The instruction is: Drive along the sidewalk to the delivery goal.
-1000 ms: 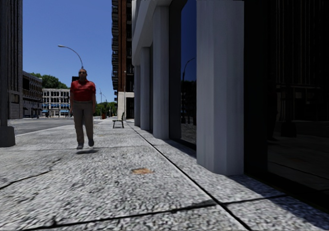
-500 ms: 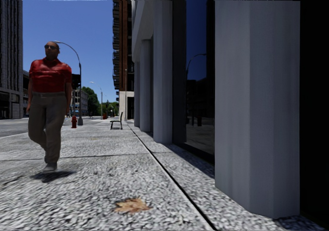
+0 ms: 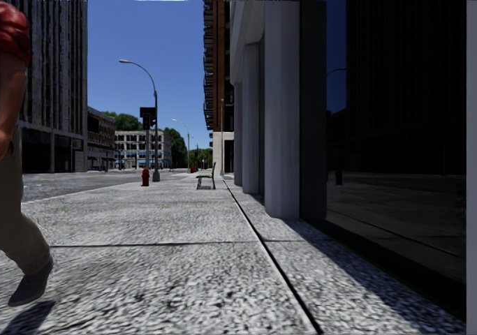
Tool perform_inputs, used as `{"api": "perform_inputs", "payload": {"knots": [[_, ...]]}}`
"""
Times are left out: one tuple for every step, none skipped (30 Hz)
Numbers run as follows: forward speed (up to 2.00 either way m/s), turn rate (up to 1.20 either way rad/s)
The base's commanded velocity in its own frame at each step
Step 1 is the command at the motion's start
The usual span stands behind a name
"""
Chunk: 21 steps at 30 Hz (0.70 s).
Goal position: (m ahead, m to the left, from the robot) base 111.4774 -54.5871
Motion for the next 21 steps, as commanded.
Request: {"api": "perform_inputs", "payload": {"knots": [[2.0,0.42],[2.0,0.42],[2.0,0.42],[2.0,0.42],[2.0,0.42],[2.0,0.42],[2.0,0.42],[2.0,0.42],[2.0,0.42],[2.0,0.42],[2.0,0.42],[2.0,0.42],[2.0,0.42],[2.0,0.42],[2.0,0.42],[2.0,0.42],[2.0,0.42],[2.0,0.42],[2.0,0.42],[2.0,0.42],[2.0,0.42]]}}
